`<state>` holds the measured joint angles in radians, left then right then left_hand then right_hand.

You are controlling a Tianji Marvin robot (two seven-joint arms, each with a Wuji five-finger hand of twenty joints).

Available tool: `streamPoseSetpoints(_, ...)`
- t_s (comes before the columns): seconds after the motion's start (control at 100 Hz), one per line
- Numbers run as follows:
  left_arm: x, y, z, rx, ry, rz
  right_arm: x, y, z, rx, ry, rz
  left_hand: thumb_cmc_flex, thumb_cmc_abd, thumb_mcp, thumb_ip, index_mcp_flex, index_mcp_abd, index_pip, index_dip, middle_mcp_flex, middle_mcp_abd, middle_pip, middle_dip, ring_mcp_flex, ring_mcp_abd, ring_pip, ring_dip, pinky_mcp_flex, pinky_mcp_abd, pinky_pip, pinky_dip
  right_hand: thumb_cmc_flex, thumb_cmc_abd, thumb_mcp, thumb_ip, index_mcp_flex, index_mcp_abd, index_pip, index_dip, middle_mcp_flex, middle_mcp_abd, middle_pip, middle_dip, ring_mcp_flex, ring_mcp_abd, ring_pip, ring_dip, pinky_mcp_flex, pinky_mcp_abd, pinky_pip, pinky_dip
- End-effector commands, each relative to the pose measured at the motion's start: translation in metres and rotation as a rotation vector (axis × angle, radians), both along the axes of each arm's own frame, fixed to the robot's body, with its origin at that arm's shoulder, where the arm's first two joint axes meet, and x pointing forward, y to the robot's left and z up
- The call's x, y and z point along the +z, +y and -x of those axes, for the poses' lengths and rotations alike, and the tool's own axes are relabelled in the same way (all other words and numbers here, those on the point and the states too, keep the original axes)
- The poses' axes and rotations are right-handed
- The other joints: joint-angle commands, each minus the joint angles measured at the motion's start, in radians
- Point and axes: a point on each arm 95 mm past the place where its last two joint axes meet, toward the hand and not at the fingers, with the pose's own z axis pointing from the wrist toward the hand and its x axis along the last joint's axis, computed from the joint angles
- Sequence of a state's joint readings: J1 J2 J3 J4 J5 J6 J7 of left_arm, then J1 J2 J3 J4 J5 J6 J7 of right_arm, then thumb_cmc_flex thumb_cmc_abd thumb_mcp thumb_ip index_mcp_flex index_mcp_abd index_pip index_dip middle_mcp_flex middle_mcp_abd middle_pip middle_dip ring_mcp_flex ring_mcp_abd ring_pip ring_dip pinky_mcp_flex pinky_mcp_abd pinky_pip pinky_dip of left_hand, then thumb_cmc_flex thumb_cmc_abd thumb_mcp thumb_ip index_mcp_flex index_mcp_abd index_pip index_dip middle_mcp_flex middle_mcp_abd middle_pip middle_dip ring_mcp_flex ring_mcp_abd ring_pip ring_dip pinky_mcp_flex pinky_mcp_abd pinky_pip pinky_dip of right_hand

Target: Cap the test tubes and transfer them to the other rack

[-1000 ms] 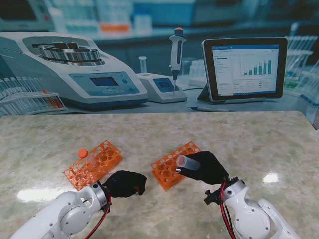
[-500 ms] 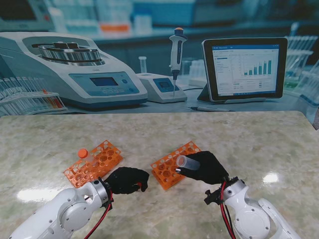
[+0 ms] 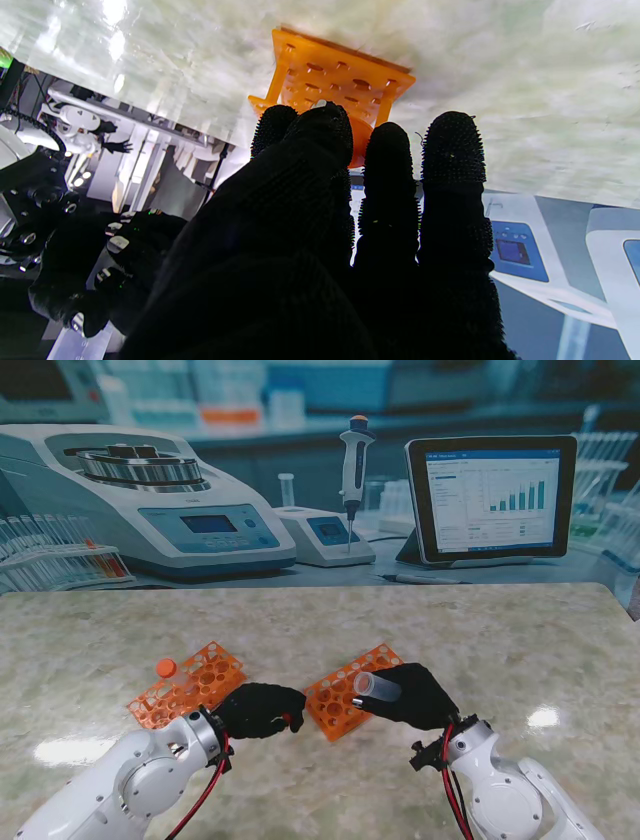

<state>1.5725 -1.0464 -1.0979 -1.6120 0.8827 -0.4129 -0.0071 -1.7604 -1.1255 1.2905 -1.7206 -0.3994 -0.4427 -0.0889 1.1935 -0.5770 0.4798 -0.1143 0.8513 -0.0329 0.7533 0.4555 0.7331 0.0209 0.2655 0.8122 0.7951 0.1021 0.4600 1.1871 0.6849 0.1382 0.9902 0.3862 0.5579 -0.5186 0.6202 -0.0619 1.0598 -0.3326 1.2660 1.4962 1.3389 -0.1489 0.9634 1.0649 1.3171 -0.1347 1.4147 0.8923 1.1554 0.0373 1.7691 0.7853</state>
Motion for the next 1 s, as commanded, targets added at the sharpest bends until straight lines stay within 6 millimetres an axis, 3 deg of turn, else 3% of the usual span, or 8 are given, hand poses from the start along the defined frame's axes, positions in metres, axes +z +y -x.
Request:
streamPoseSetpoints(0.0,0.008,-0.004,-0.001,-0.006,-0.015,0.02,-0.003,0.001,0.001,0.001,0.012,-0.002,0.097,0.006,0.078,0.015,0.02,0.04,-0.003,-0.003,0.031,0.018,0.066,0.052,0.004,-0.022,-0.021,0.01,-0.003,0.018,-0.016,-0.022,0.03,0.036,0.005,0.013,0.038,-0.081,0.049,0.058,0.031,0.022,0.008,0.0,0.005,-0.02,0.077,0.03,0.024,-0.014,0.128,0.003)
streamPoseSetpoints(0.99,0.042,-0.009,-0.014,0.017,-0.051,0.227,-0.004,0.003,-0.002,0.007,0.026,0.003,0.098,0.012,0.086,0.013,0.02,0.048,-0.009,-0.001,0.024,0.022,0.063,0.054,-0.001,-0.018,-0.027,0.021,-0.005,0.021,-0.022,-0.013,0.028,0.031,0.011,0.013,0.04,-0.078,0.049,0.058,0.033,0.021,0.007,0.001,0.005,-0.024,0.077,0.031,0.024,-0.016,0.126,0.002)
